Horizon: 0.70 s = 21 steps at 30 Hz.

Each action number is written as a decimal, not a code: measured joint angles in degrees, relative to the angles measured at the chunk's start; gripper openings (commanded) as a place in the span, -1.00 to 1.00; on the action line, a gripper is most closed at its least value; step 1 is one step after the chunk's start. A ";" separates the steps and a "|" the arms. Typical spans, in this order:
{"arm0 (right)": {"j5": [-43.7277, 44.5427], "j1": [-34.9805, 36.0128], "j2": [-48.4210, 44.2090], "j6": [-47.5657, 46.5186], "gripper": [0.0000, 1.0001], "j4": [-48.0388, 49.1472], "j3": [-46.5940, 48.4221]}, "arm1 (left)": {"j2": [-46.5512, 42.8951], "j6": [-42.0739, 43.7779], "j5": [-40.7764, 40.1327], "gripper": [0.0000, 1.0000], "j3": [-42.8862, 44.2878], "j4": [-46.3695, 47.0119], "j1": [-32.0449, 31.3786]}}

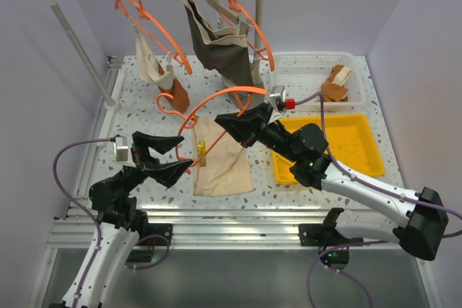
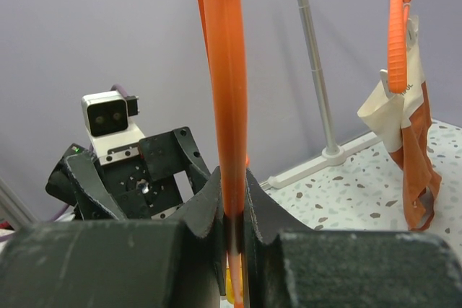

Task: Clip the underwear to the hanger
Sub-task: Adjust the hanger.

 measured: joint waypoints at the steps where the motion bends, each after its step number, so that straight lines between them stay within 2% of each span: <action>1: -0.04 0.00 0.00 0.00 -1.00 0.00 0.00 | -0.02 0.44 -0.22 0.82 0.00 -0.37 -0.22; 9: 0.50 0.00 -0.85 -1.33 -1.00 -1.60 -0.04 | -8.11 8.07 -4.85 0.83 1.46 -10.60 -0.63; 14: 1.05 0.00 -6.16 -2.54 -1.00 -4.17 -1.25 | -12.41 10.43 -10.58 0.90 1.49 -12.50 -0.74; 16: 1.05 0.00 -8.00 -2.82 -1.00 -4.28 -1.29 | -11.28 9.70 -11.19 0.89 0.07 -10.45 -0.76; 21: 0.04 0.00 -9.03 -2.60 -1.00 -4.02 -1.44 | -1.92 6.95 -10.86 0.94 -4.20 -5.05 -0.81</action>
